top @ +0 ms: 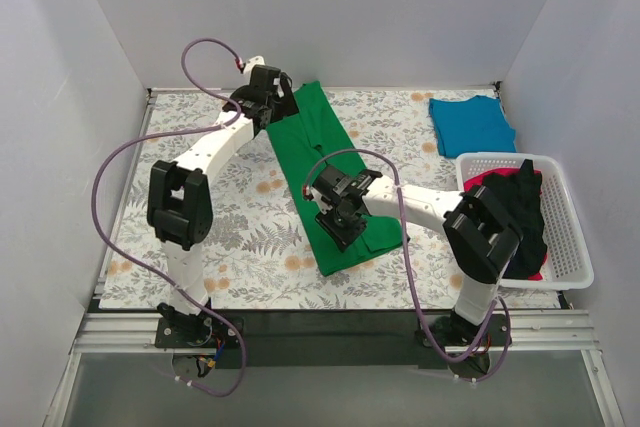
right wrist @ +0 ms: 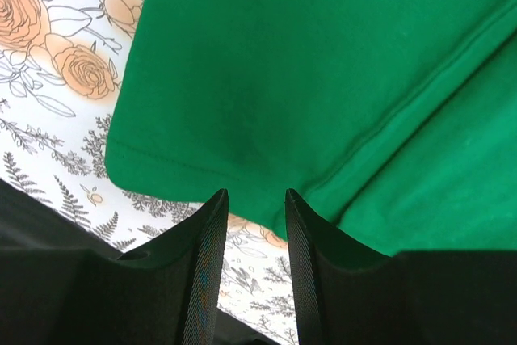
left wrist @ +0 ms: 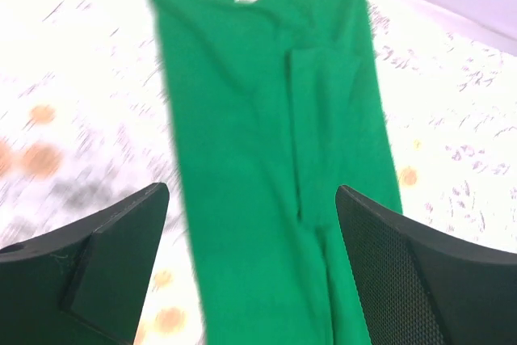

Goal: Fold and stack the t-shirts
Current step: Fold the tshirt

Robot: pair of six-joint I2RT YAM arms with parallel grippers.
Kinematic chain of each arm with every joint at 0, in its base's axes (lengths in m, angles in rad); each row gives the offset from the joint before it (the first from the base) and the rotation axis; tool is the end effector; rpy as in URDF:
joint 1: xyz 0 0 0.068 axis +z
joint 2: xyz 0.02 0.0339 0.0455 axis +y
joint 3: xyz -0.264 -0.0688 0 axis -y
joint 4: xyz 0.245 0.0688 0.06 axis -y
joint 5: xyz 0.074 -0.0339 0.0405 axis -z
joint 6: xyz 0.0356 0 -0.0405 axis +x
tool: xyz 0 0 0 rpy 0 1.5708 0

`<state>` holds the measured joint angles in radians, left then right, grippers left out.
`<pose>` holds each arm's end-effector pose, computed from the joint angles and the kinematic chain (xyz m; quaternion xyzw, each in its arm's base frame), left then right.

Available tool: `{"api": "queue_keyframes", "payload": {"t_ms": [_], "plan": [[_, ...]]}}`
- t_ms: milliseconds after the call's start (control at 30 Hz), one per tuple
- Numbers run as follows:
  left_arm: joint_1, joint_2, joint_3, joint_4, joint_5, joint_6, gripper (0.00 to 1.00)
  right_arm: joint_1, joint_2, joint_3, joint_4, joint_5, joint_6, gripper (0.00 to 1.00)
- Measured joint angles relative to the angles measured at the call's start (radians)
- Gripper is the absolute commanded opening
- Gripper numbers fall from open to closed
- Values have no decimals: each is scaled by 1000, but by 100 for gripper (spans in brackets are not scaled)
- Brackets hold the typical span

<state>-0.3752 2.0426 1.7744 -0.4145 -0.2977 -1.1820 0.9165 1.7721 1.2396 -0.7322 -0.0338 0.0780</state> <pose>0.4467 -0.1647 0.2734 -0.4092 0.7963 -0.2030 0.3965 0.2104 0.2763 0.1950 -0.4046 0.9015 0.0874 0.1260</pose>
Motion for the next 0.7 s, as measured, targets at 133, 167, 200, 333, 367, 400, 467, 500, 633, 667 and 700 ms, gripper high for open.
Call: {"api": "queue_keyframes", "payload": {"t_ms": [133,167,200,333,367,400,467,500,633,667,700], "plan": [[0,-158,-164,-60,-33,-57,84,2,30,-7,31,-24,15,41],[0,-192,-208,-78,-37,-72,84,4,38,-10,35,-34,23,40],[0,-228,-253,-96,-43,-86,84,8,47,-12,41,-42,29,40],[0,-360,-417,-183,-74,-153,83,40,86,-7,62,-71,59,40],[0,-394,-455,-209,-81,-170,83,48,89,-6,69,-75,66,40],[0,-426,-488,-232,-85,-186,83,58,91,-5,72,-77,76,39],[0,-491,-542,-268,-88,-213,88,76,101,8,72,-84,96,39],[0,-523,-563,-287,-88,-226,89,86,108,16,73,-87,106,40],[0,-644,-644,-333,-87,-261,90,126,147,71,68,-98,159,40],[0,-673,-668,-340,-84,-260,90,138,161,90,69,-101,179,40],[0,-701,-691,-349,-79,-260,90,149,175,111,67,-101,198,40]]}}
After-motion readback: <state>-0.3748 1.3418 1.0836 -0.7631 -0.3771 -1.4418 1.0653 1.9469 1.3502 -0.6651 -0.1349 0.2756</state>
